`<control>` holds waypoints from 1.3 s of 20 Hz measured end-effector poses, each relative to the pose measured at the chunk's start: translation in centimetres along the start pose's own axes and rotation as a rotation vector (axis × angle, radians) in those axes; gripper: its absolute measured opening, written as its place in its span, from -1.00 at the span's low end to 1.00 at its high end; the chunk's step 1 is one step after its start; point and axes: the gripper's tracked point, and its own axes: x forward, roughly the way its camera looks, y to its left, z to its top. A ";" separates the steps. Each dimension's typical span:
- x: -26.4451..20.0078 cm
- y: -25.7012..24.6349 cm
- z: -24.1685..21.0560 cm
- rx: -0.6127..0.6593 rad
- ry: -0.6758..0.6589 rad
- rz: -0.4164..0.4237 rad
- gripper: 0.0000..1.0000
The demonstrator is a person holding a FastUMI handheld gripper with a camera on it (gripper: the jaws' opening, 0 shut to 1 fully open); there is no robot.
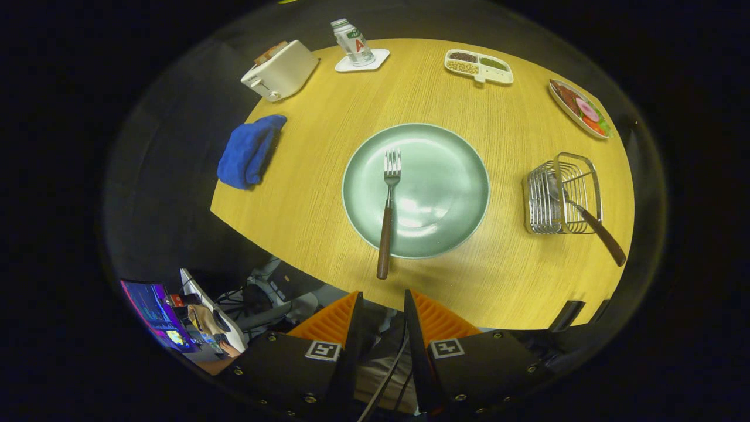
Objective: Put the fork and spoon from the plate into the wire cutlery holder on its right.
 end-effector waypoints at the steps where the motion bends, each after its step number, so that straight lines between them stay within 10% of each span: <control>1: 0.4 0.1 -0.1 0.006 0.005 -0.002 -0.18; 26: 7.9 0.1 0.6 0.032 0.097 -0.070 -0.18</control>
